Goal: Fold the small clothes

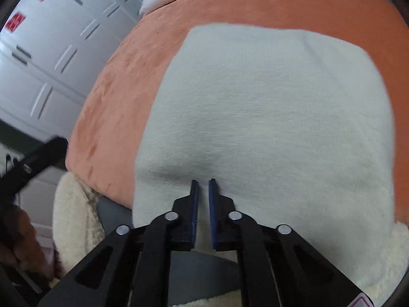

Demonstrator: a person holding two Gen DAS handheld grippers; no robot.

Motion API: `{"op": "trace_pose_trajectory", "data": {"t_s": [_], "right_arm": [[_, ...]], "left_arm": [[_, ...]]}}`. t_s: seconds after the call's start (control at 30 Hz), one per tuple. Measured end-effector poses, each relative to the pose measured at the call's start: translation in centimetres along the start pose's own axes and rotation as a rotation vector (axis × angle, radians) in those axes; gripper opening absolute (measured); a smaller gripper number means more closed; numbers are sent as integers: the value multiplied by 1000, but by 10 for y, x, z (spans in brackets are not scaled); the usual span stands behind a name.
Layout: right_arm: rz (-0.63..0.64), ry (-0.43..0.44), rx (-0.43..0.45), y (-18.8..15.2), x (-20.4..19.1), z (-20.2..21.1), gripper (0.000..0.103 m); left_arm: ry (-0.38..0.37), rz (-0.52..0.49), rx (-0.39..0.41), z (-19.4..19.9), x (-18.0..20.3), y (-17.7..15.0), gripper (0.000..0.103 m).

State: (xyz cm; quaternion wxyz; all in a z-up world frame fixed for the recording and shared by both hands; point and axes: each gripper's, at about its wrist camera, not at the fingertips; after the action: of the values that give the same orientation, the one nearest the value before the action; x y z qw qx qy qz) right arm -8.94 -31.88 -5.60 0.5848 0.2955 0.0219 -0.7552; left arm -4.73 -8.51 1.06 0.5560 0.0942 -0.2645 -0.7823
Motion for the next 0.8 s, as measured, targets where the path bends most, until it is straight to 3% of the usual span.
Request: {"op": "trace_pose_trajectory", "data": {"t_s": [0.13,0.17,0.23,0.3,0.4,0.43,0.47,0.57,0.63,0.67,0.73,0.8], "right_arm": [[-95,-67,161,0,32,61,17],[-134,-96,171,-2,44,67,20],[-210,-139,168,-7,65,65,43],[-245,-119,120,-13,81,49,49],[-259,-80,73,-13,92,26,49],[-243,-75,84,-10,90,26,37],[-226,-57,108,-5,85,33,23],[-186,4,244,6,65,61,19],[-151,-37,269,8,64,64,19],[-143,-91,239,8,69,51,19],[-159,-175,77,4,90,2,21],[-234,-98,111,-2,103,6,23]], "left_arm": [[-26,-51,-30,-25,27,8,75],[-28,-62,-42,-33,33,8,75],[-18,-87,-74,-52,44,6,75],[-6,-102,-121,-72,51,1,75],[6,-85,-177,-94,51,-9,77],[9,-84,-171,-95,51,-10,78],[10,-85,-167,-95,50,-11,79],[2,-79,-171,-95,49,-10,82],[-13,-77,-155,-93,50,-8,83],[0,-87,-151,-94,51,-8,83],[26,-105,-171,-101,56,-9,83],[19,-78,-202,-107,57,-13,83]]}}
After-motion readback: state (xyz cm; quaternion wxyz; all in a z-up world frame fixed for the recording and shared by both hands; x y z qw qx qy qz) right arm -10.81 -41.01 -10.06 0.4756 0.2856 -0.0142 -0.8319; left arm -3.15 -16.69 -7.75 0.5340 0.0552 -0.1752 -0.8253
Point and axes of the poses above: each gripper's, at about its wrist camera, not at the fingertips, and z roughly against the way its jaws point, x to its right, y to its top, and after that the axes turned 5 degrees about -z, right-handed
